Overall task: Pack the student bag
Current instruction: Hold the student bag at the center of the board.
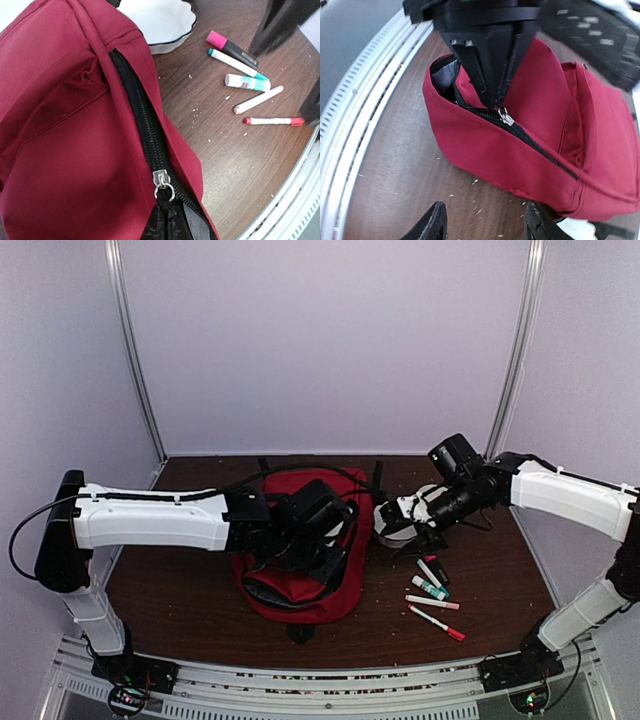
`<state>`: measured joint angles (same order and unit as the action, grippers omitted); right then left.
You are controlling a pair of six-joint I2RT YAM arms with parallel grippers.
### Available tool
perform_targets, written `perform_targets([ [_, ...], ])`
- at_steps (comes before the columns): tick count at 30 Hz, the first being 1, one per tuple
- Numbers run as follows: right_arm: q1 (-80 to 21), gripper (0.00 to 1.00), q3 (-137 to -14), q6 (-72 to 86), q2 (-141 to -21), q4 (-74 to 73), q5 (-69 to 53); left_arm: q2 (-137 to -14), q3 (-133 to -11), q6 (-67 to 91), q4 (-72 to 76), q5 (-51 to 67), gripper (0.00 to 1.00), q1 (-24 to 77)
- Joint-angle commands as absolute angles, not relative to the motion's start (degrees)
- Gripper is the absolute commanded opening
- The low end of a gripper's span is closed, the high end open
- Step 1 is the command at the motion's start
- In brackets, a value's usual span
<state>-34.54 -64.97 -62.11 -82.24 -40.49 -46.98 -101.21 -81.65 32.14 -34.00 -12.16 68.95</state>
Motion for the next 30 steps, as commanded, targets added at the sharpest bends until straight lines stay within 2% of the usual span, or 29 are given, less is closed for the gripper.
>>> perform_targets([
  [1, -37.48, 0.52, -63.01, -66.49, -81.43, -29.61, -40.62, -96.55, -78.99, 33.37, -27.61, -11.88, 0.0, 68.91],
  [17, -41.0, 0.47, -65.73, -59.24, -91.28, -17.6, -43.38, -93.17, -74.79, 35.62, -24.26, -14.15, 0.0, 67.85],
  [23, -42.11, 0.4, -62.37, -54.92, -92.88, -7.34, -38.6, -92.47, -74.09, 36.17, -24.11, -14.27, 0.0, 67.81],
  [26, -42.31, 0.34, -62.43, -55.35, -93.72, -7.31, -37.7, -92.37, -74.31, 36.14, -24.08, -14.34, 0.0, 67.85],
  [30, -42.28, 0.34, -63.31, -59.02, -93.95, -12.44, -38.83, -92.15, -74.53, 36.09, -24.21, -14.66, 0.0, 67.85],
])
